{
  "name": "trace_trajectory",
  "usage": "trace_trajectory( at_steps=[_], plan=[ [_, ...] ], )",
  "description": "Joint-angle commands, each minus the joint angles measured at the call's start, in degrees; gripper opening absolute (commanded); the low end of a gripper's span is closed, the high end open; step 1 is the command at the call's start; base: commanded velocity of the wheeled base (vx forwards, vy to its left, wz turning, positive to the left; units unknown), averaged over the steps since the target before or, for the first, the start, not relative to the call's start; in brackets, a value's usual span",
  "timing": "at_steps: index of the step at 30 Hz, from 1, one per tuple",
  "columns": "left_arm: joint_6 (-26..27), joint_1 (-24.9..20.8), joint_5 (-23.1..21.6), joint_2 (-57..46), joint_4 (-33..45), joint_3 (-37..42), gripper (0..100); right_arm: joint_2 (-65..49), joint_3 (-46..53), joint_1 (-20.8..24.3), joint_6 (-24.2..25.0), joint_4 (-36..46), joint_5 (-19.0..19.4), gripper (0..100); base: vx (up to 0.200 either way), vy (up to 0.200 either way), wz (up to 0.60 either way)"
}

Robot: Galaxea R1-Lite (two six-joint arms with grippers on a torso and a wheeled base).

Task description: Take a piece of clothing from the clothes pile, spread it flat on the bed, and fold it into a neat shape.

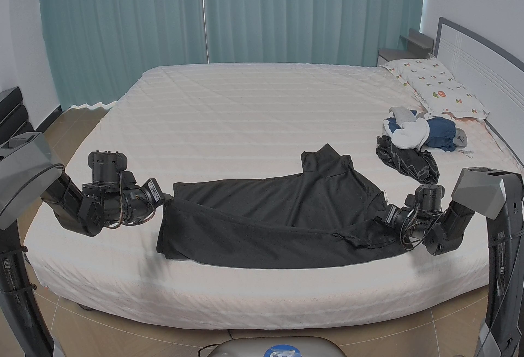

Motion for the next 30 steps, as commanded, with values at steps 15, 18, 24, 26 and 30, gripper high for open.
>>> trace_trajectory(
  at_steps=[15, 18, 24, 26, 30],
  plan=[
    [0.0, 0.0, 0.0, -0.3, 0.0, 0.8, 0, -4.1, 5.4, -1.9, 4.0, -3.0, 0.3, 0, 0.000, 0.000, 0.00],
    [0.0, 0.0, 0.0, -0.1, 0.0, 0.8, 0, -2.9, 4.6, -1.8, 3.8, -2.6, 0.3, 0, 0.000, 0.000, 0.00],
    [0.0, 0.0, 0.0, 0.2, 0.0, 0.8, 0, -1.2, 1.8, -1.2, 3.3, -2.1, 0.3, 100, 0.000, 0.000, 0.00],
    [0.0, 0.0, 0.0, 0.2, 0.0, 0.8, 0, -0.9, 1.4, -1.1, 1.0, -2.0, 0.3, 100, 0.000, 0.000, 0.00],
    [0.0, 0.0, 0.0, 0.2, 0.0, 0.8, 0, -0.6, 0.6, -1.1, -3.2, -0.3, 0.3, 100, 0.000, 0.000, 0.00]
  ],
)
